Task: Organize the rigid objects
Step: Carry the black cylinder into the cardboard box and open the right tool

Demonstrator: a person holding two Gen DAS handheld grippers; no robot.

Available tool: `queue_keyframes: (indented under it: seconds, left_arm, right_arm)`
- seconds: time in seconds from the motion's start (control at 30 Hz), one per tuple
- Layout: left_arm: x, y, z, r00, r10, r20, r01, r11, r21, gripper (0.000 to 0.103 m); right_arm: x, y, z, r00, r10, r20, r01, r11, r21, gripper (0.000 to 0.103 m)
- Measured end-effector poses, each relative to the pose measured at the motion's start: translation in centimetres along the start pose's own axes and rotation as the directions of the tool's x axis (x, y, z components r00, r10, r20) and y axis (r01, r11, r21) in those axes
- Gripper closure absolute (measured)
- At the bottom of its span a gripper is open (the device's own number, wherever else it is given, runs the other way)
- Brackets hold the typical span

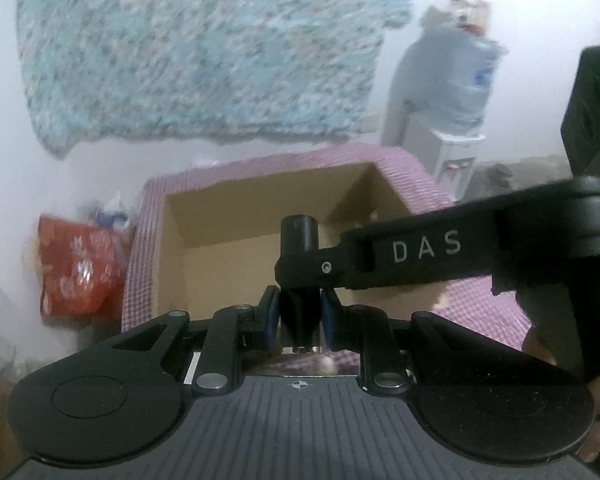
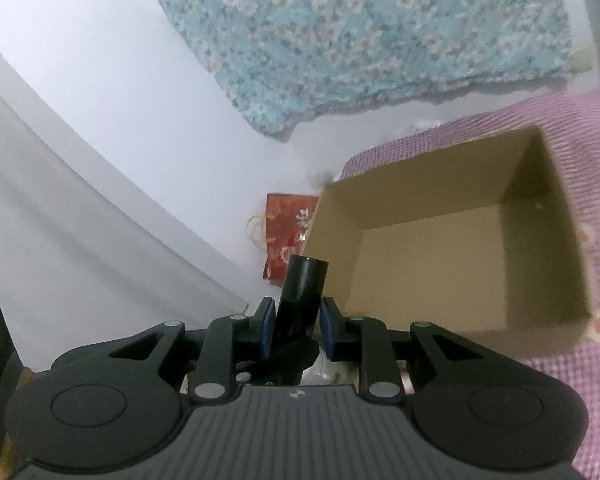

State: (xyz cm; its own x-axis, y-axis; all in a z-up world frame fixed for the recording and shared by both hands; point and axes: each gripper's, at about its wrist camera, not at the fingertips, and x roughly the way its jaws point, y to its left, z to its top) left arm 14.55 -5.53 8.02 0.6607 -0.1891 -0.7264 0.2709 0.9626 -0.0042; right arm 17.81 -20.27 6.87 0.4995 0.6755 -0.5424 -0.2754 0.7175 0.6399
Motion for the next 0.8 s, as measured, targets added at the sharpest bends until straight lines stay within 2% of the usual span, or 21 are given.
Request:
queue_keyframes:
  seconds: [0.1, 0.23, 0.5, 0.63, 0.8]
  left_arm:
    - [2.8, 1.5, 1.1, 0.998, 0.013, -0.065, -0.015, 0.999, -0.038, 0.082]
    - [5.8, 2.5, 1.5, 0.990, 0.038, -0.137, -0.045, 0.998, -0.042, 0.082]
    - [10.7, 3.7, 2.0, 0.959, 0.108, -0.263, -0.113, 0.994, -0.006, 0.082]
    - [11.9, 3.9, 1.8, 0.942, 0.169, -0.291, -0.170, 0.985, 0.021, 0.079]
    - [12.0, 4.0, 1.9, 0.933, 0.185, -0.308, -0.186, 0.982, 0.024, 0.071]
  right_arm:
    - [3.0, -1.1, 1.5, 0.997, 0.010, -0.075, -0.006, 0.998, 0.055, 0.077]
    - [6.8, -3.1, 3.1, 0.988, 0.017, -0.156, 0.005, 0.990, 0.138, 0.078]
    - [13.2, -7.5, 4.5, 0.960, 0.055, -0.276, 0.029, 0.957, 0.290, 0.078]
    - [15.6, -8.5, 4.5, 0.946, 0.071, -0.316, 0.039, 0.943, 0.329, 0.080]
    - [16.5, -8.7, 4.1, 0.942, 0.084, -0.325, 0.039, 0.933, 0.356, 0.080]
